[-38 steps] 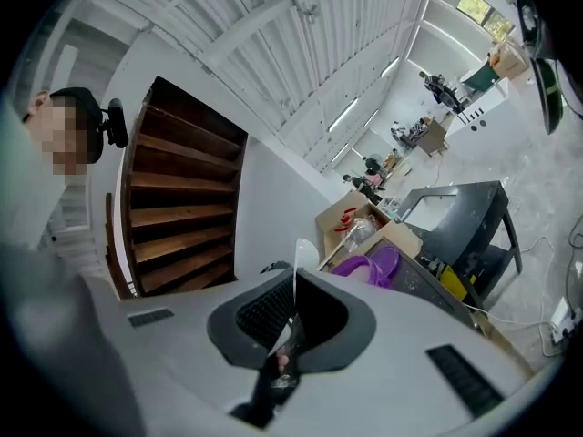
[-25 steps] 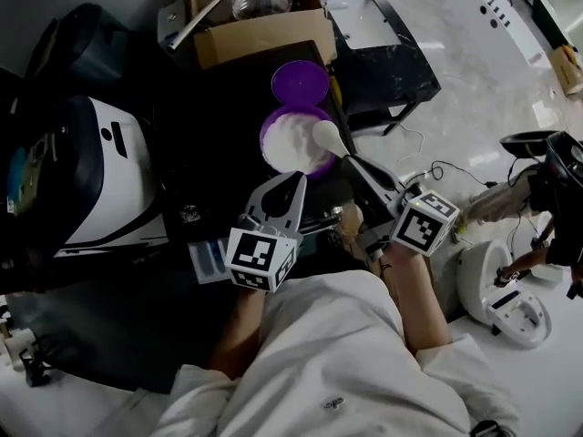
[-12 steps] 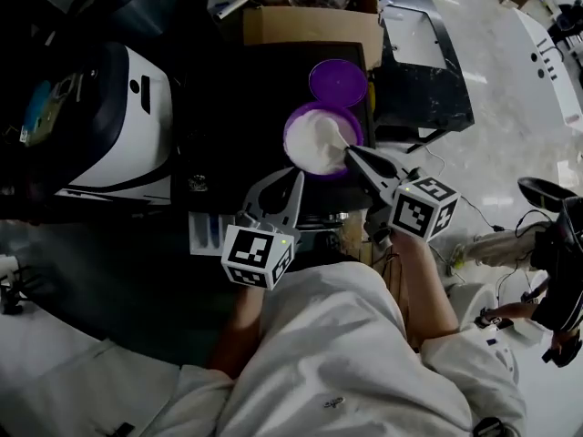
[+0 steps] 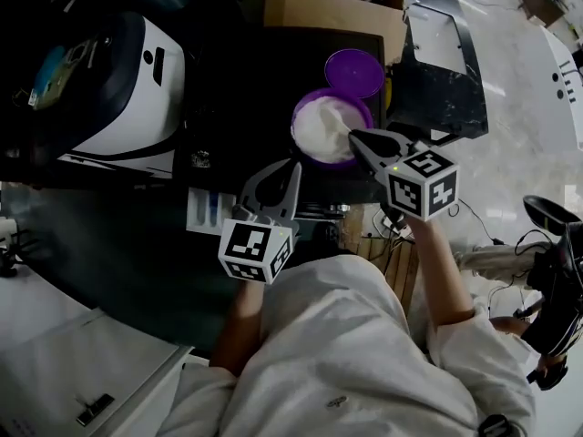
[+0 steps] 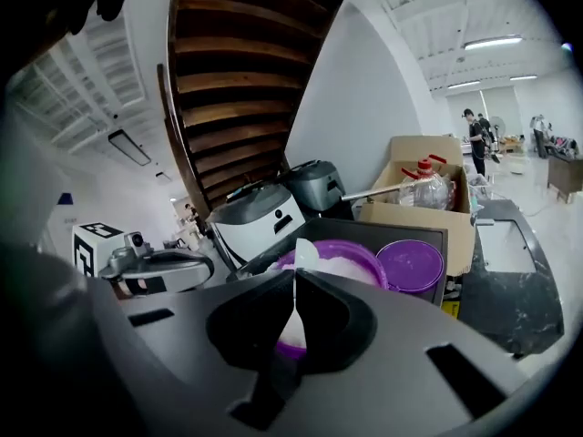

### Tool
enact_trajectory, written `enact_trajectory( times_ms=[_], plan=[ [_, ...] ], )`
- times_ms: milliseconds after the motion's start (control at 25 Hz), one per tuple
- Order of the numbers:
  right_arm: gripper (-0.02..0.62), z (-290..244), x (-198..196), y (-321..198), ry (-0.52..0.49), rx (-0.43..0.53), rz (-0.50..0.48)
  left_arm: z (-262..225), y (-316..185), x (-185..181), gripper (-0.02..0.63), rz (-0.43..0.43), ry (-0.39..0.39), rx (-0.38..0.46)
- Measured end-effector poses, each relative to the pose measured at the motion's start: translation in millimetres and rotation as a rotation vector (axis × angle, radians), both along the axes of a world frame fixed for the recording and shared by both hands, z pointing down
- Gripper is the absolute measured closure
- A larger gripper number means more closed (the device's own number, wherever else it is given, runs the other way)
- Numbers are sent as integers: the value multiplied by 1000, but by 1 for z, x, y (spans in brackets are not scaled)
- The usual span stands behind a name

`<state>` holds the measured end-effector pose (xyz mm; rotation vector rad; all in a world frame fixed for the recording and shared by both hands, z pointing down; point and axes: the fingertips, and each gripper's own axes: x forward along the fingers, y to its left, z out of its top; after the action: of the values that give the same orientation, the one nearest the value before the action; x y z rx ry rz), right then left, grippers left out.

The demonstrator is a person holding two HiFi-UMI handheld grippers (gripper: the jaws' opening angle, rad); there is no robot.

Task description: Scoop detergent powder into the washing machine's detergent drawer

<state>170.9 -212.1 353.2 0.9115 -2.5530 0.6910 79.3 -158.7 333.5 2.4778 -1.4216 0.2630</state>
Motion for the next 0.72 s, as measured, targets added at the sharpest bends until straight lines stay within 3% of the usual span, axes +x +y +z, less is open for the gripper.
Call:
enact_trajectory(
  times_ms=[720],
  plan=[
    [586,34,-16,5,423,-13,-361,11,11,0,586,-61,-25,-20]
  ],
)
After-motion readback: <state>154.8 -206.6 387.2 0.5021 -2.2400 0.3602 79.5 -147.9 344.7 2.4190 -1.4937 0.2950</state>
